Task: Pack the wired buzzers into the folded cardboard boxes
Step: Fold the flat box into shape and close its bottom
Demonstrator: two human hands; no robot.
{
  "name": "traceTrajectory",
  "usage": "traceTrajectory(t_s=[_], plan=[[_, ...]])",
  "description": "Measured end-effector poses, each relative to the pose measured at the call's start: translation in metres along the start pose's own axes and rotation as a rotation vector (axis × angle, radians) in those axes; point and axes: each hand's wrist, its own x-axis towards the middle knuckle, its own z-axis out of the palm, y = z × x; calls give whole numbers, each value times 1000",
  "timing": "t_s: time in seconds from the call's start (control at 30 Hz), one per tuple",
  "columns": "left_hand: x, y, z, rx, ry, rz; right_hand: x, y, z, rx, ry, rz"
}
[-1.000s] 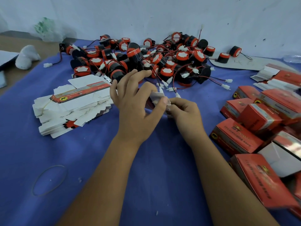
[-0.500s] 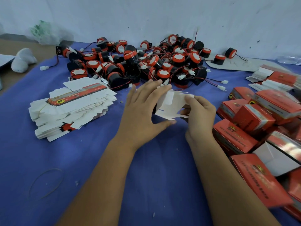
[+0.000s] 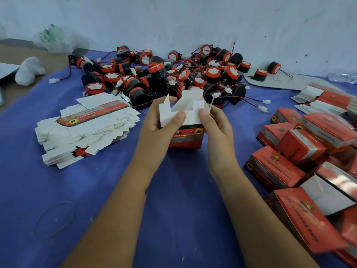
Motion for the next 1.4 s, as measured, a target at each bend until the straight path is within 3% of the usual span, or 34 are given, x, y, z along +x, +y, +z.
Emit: traceTrajectory(t_s=[0.33, 0.5, 0.73, 0.9, 1.17, 1.4], plan=[[0, -13, 9, -80, 93, -146, -4, 12, 10, -152, 26, 57], [4, -9, 8, -362, 72, -232, -5, 12, 10, -210, -3, 58], [4, -10, 8, -126, 37, -191, -3, 11, 8, -132, -24, 70], [5, -8, 7, -92, 72, -195, -3, 9, 6, 152, -139, 189], [6, -10, 8, -82, 64, -206, -2, 7, 6, 25, -131, 188], [3, -9, 9, -123, 64, -180, -4, 3, 7, 81, -160, 111]])
